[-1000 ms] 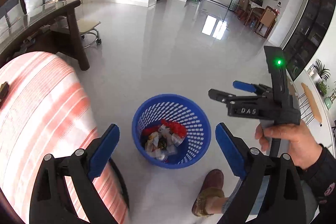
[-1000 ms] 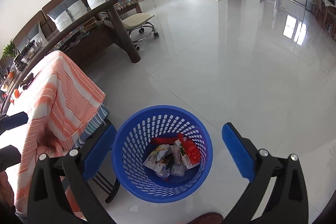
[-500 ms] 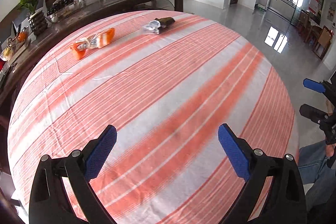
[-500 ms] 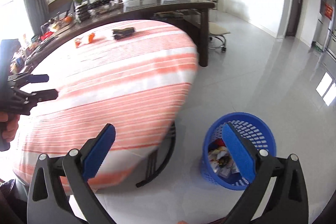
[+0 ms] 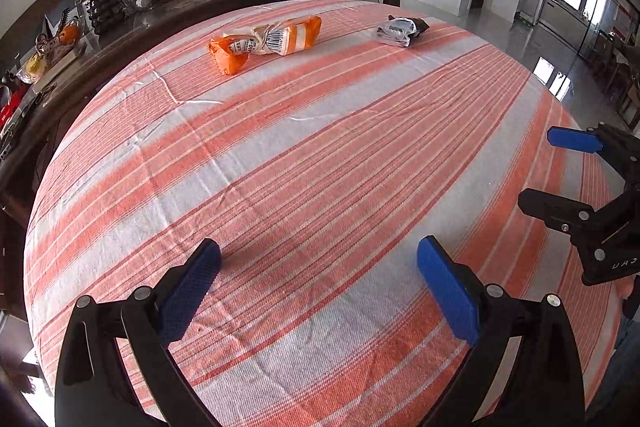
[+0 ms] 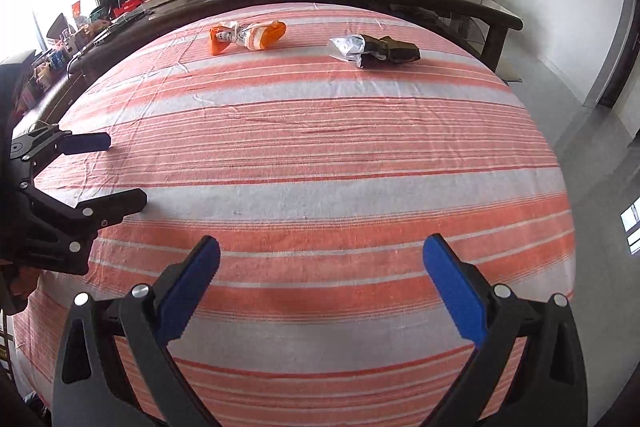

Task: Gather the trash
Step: 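Return both tools from the wastebasket to the table, then grasp the orange-white wrapped bag with the left tool and lift it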

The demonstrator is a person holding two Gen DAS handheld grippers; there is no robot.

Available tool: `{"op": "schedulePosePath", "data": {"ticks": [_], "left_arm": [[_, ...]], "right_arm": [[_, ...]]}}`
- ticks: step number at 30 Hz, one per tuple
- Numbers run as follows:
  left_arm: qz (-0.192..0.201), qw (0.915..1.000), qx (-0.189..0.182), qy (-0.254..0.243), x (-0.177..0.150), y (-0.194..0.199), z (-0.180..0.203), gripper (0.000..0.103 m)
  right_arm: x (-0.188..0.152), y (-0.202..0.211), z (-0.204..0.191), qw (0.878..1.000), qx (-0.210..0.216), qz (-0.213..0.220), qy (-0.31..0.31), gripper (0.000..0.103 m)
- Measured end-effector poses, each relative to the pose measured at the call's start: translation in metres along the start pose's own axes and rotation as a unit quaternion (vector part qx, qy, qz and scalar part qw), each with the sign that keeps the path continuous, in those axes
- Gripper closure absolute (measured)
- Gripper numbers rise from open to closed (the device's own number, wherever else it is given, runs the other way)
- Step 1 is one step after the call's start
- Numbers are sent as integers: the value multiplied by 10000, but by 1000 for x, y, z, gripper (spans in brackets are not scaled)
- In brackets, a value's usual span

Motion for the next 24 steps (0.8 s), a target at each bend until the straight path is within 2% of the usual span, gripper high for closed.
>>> {"op": "schedulePosePath", "data": {"ticks": [17,20,22,24], "left_arm": [[2,9999,-111,17,1,-1,1,5],[-10,9982,-469,-366,7,-4,-3,5],[47,9971,-443,-625,21,-11,-21,5],[101,9944,-572,-879,40,-22,-39,5]], "right_arm": [[-4,-4,1,10000,-4,-64,-49,5],[-4,-4,1,10000,-4,-64,-49,5],[-4,-4,1,10000,-4,-64,-49,5],[-4,-4,1,10000,-4,-63,-49,5]]}}
Point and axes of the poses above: each gripper's, at about its wrist camera, not at the fingertips, and y roughly against the way its jaws point, z to its right, x to its top, the point moved 8 cm from there along -y, roughly the way its jaws point, and after that the axes turned 12 degrees about z, right-handed, at the moved point
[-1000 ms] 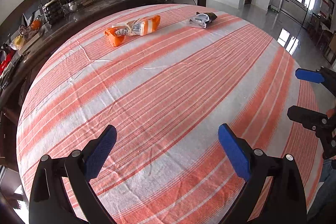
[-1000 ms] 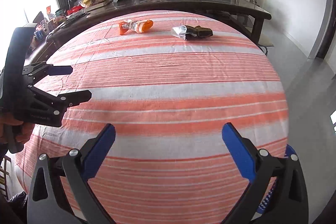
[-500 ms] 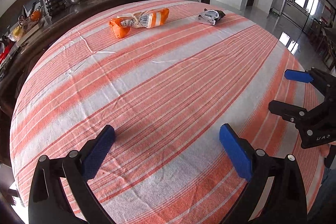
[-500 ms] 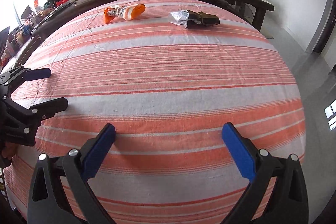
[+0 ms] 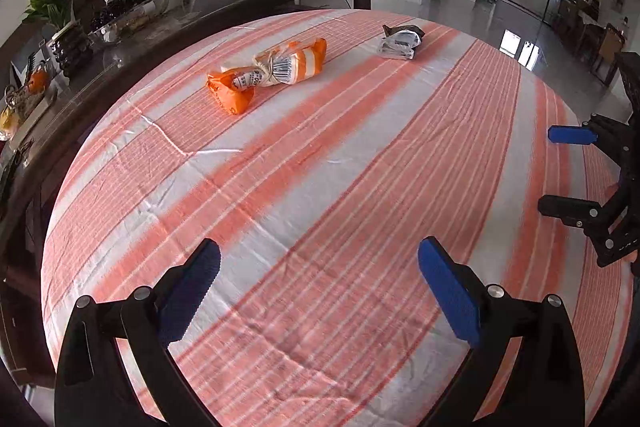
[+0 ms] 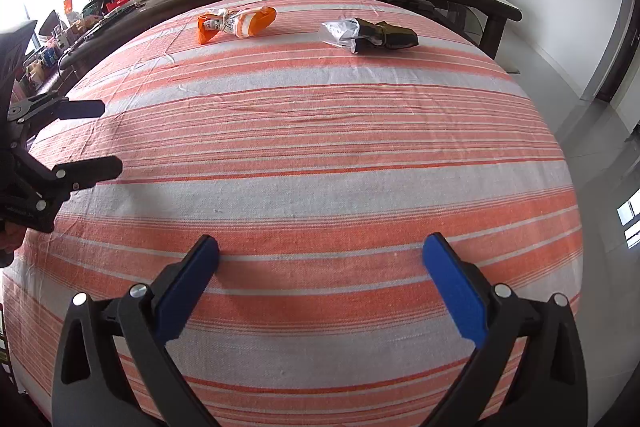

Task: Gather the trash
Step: 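Grasp the orange-white wrapped bag with the left tool and lift it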

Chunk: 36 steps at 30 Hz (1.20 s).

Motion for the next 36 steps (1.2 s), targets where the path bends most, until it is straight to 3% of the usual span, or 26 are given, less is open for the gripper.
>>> {"op": "schedulePosePath", "data": {"ticks": [3,8,12,17,23,26,28,29,36], "left_arm": [[181,9995,-121,-242,26,-22,-36,5],[37,9979,-425,-494,62,-73,-74,5],[-22,9923,-821,-922,85,-102,-71,5],[-72,9782,-1232,-1671,92,-124,-50,5],[0,9773,-1504,-1490,95,-127,-45,5],[-19,9741,-1737,-1451,93,-123,-37,25],[-72,9728,-1892,-1337,91,-119,-32,50],[-66,9742,-1834,-1313,91,-118,-32,55],[-58,9910,-1112,-747,76,-95,-35,57]], "right_arm": [[0,0,0,10000,1,0,0,5],[0,0,0,10000,0,0,1,5],[0,0,0,10000,1,0,1,5],[0,0,0,10000,4,0,-1,5],[0,0,0,10000,4,-1,-1,5],[0,0,0,10000,3,-1,-1,5],[0,0,0,10000,3,-1,-1,5],[0,0,0,10000,4,-1,-1,5],[2,1,2,9999,100,31,-114,5]]}}
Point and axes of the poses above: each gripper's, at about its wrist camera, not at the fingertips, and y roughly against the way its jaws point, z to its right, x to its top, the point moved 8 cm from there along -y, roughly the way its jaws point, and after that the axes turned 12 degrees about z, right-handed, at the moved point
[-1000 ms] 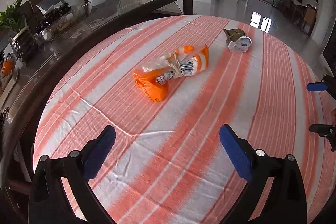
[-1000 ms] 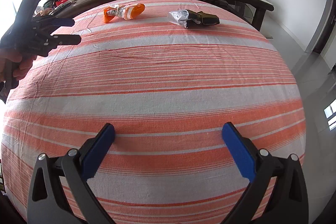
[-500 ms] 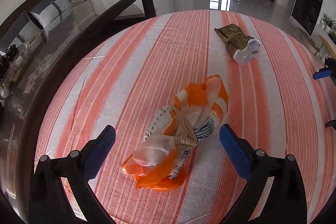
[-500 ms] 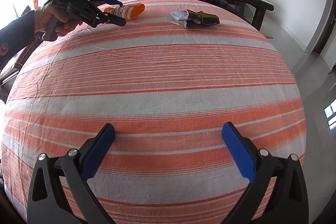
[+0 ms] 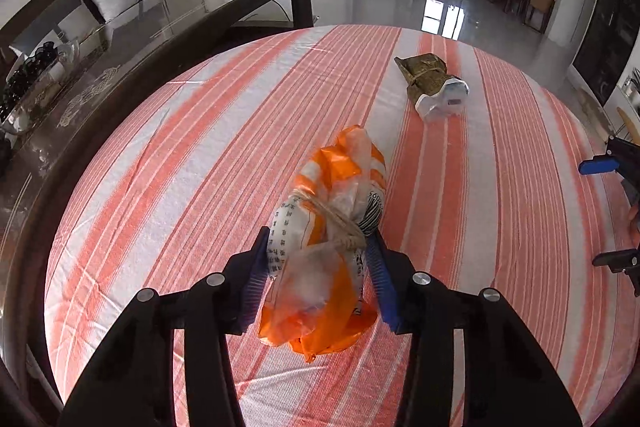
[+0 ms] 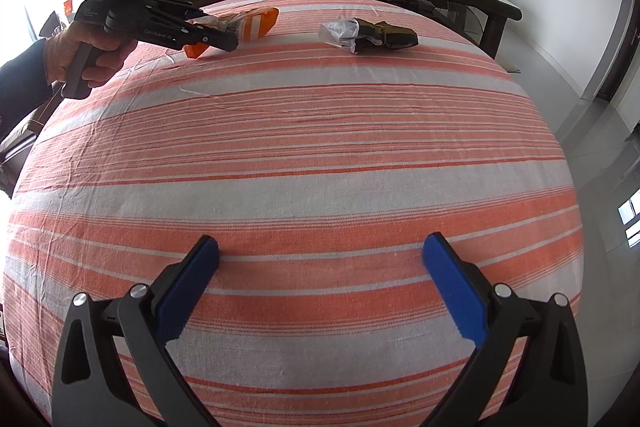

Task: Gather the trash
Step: 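Grasp the orange-white wrapped bag with the left tool and lift it, then grasp the gold foil packet with right tool while left tool holds bag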

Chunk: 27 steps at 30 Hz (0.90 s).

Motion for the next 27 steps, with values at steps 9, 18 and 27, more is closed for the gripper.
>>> {"op": "schedulePosePath", "data": {"ticks": [9,18,27], "left_arm": [[27,9898,720,1226,-48,57,13,56],[165,9810,1122,1574,-61,86,40,56],[178,9746,1174,1898,-59,80,70,56]], "right_arm": [[105,-59,52,9827,130,19,-1849,5],[144,-139,57,9729,-1124,-295,-1999,21],[117,-103,19,9979,-116,-187,-615,66]]}}
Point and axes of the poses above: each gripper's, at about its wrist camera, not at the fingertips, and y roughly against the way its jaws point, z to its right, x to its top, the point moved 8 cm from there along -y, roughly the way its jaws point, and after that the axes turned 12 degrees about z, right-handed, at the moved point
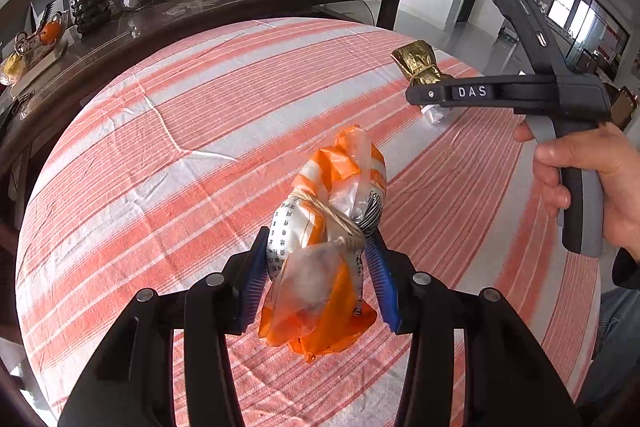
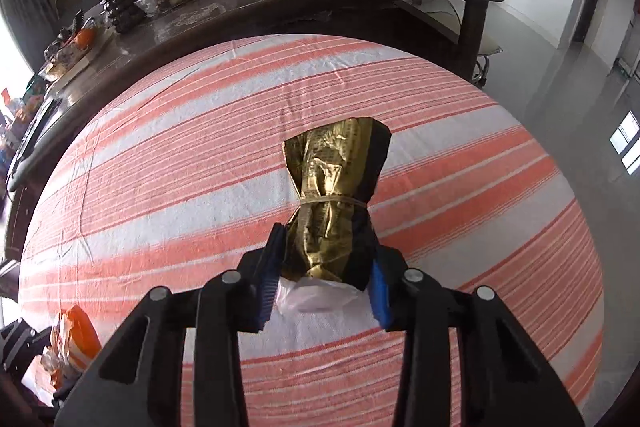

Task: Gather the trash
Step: 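Grasp the gold foil packet with right tool while left tool holds bag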

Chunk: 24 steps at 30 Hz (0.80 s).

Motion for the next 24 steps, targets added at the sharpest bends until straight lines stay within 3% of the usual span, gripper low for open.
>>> {"op": "schedulePosePath", "data": {"ticks": [4,9,10,13,14,15,17,18,24], "left_arm": [[34,9998,120,126,-11,3,15,56],[80,9993,333,156,-29,10,31,54],[94,9990,416,101,-32,11,34,52],[42,9996,269,-22,-40,15,47,28],[22,9998,183,-61,-42,16,51,26],[5,9998,132,-119,-42,18,53,25],[7,9997,89,-241,-39,22,53,20],[-3,9996,66,-286,-36,24,53,15],[-247,9993,101,-278,-22,16,41,15]], "right_arm": [[-38,41,-22,9943,657,-191,812,66],[-88,89,-16,9862,922,-546,1260,66],[-96,94,-14,9856,892,-597,1304,66],[-114,102,-6,9842,855,-712,1377,64],[-115,103,-4,9846,862,-695,1352,64],[-115,104,-2,9853,877,-683,1293,62],[-113,106,3,9875,885,-647,1133,41],[-111,107,3,9883,907,-599,1066,39],[-102,102,1,9891,853,-738,948,32]]}}
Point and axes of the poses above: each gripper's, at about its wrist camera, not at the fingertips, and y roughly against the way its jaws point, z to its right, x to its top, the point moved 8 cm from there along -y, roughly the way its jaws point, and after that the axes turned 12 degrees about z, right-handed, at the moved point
